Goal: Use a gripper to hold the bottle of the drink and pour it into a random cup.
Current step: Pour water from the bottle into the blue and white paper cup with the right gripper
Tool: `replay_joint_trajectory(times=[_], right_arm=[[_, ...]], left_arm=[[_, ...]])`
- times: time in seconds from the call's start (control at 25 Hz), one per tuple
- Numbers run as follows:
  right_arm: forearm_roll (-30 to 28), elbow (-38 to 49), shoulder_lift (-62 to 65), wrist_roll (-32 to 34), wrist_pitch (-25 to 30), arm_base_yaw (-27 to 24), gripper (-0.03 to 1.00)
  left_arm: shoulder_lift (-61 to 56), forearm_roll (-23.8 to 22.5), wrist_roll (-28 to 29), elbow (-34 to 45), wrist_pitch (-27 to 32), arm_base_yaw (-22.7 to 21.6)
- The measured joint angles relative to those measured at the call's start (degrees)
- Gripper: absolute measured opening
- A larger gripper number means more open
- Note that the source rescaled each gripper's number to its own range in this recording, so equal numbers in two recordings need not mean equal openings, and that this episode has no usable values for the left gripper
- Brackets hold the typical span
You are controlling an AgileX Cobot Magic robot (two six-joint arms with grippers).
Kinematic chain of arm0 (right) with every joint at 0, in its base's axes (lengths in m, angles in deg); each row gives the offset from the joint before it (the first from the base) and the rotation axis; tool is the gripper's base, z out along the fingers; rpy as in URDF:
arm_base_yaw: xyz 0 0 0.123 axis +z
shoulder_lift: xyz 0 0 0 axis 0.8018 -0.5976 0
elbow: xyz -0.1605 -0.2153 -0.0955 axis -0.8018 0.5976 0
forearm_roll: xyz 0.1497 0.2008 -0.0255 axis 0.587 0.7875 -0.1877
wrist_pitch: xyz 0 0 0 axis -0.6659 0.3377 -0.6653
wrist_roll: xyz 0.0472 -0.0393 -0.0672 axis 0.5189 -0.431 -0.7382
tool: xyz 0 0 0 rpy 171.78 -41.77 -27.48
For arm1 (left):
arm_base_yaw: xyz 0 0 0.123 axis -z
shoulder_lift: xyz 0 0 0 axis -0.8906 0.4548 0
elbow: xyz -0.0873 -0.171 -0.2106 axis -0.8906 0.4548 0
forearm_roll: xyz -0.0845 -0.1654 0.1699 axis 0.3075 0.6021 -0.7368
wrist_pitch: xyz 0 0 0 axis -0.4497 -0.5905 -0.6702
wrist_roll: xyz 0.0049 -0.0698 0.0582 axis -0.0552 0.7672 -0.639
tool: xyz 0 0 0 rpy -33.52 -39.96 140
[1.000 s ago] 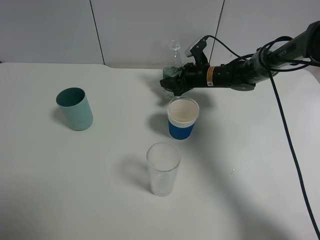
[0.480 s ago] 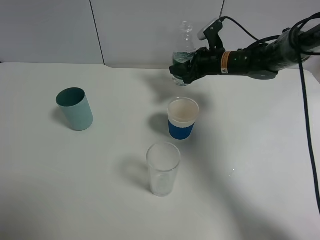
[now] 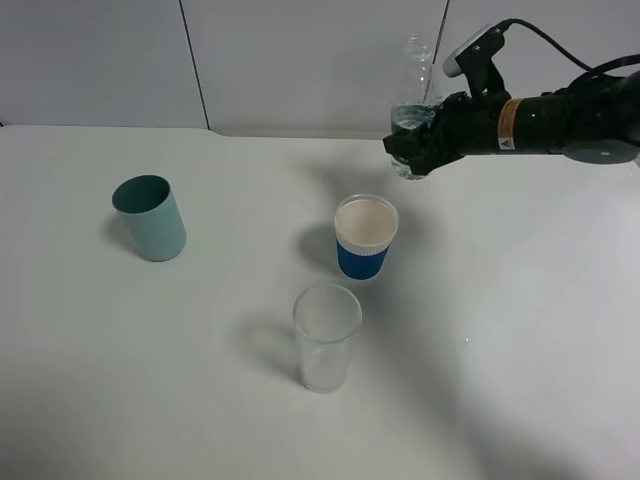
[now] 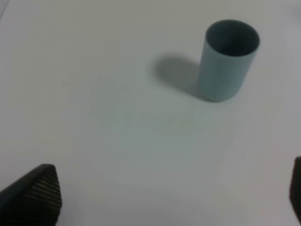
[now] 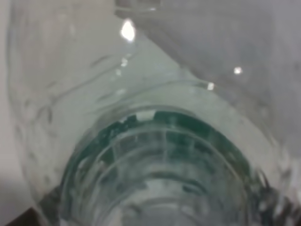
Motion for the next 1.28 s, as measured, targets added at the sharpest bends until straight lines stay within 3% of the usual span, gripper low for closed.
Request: replay_joint_trajectory(times=[0.28,0.64,1.28], right_arm=[[-0.4,6.2,8.5,0.0,5.6,-1.6,0.00],[-6.3,7.6,15.7,2.6,14.4,-1.6,0.00],[-15.0,7.6,17.5,3.0,17.7,-1.6,0.00]], left_arm=[[0.0,0.0,0.0,0.0,0.0,0.0],[0.0,0.0,-0.1,0.0,0.0,0.0],[0.0,0.0,0.0,0.0,0.0,0.0]])
